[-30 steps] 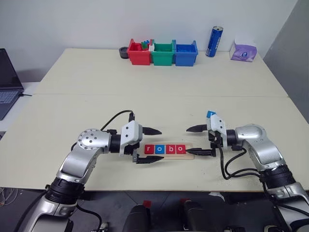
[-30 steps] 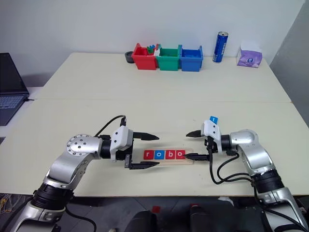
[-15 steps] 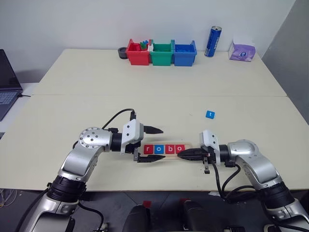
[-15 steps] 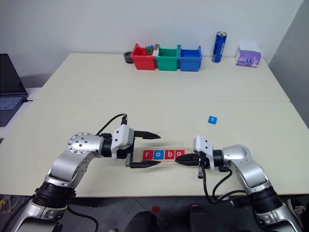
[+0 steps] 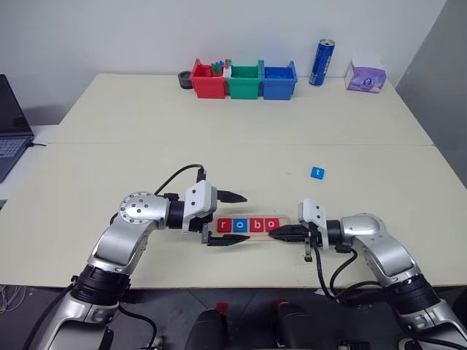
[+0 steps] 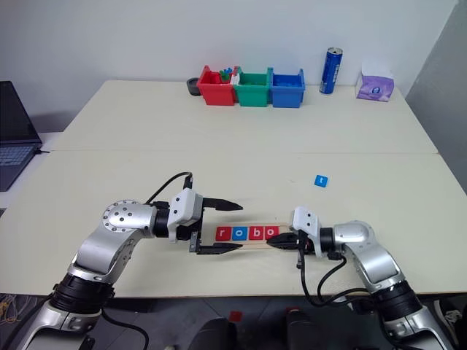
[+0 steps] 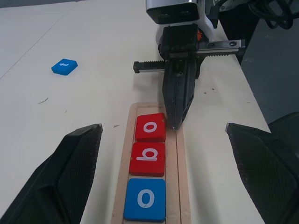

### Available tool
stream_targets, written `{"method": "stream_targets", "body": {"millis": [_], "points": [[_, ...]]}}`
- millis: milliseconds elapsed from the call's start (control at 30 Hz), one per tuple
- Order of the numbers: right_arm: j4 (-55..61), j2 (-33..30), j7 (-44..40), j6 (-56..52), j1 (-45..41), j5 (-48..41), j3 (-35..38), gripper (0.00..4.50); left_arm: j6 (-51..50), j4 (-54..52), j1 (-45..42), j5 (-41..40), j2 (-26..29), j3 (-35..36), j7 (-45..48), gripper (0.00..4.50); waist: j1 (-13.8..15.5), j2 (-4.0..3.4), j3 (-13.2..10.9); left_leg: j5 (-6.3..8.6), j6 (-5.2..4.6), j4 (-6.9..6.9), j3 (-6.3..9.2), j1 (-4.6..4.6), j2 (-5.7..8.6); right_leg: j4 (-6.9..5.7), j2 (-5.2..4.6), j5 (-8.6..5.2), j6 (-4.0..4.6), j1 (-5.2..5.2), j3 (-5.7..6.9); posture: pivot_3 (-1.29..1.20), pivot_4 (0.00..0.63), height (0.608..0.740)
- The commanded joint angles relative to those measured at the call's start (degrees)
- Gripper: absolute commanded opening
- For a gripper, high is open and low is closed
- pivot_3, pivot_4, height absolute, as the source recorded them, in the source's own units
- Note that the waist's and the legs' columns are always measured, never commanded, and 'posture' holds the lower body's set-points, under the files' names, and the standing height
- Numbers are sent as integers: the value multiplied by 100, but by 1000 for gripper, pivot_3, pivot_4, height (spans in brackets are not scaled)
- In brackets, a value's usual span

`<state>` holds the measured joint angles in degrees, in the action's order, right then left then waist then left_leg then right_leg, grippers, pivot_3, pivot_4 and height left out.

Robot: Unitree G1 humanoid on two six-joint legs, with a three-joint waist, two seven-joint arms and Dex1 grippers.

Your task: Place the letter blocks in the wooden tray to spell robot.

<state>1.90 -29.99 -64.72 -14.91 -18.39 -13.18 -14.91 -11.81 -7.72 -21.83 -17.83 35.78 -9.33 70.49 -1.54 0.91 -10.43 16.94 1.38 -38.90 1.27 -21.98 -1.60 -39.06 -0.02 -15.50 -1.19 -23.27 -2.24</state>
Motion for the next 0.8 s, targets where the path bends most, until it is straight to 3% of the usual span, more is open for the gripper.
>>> {"method": "stream_targets", "body": {"millis": [33, 467, 800], "points": [[-7, 48, 74, 151, -77, 40, 15, 19, 108, -87, -34, -31, -15, -6, -11, 4500, 0, 0, 0, 0, 0, 0, 0, 0, 0, 0, 0, 0, 0, 0, 0, 0, 150, 740], [39, 71, 99, 153, -81, -77, 138, 19, 137, -34, -51, -19, -24, -2, 1, 4500, 0, 0, 0, 0, 0, 0, 0, 0, 0, 0, 0, 0, 0, 0, 0, 0, 150, 740], [166, -460, -125, 12, -108, -239, 406, 19, 151, 0, -66, -20, -38, -26, 41, 4500, 0, 0, 0, 0, 0, 0, 0, 0, 0, 0, -1, 0, 0, 1, 0, 0, 150, 740]]}}
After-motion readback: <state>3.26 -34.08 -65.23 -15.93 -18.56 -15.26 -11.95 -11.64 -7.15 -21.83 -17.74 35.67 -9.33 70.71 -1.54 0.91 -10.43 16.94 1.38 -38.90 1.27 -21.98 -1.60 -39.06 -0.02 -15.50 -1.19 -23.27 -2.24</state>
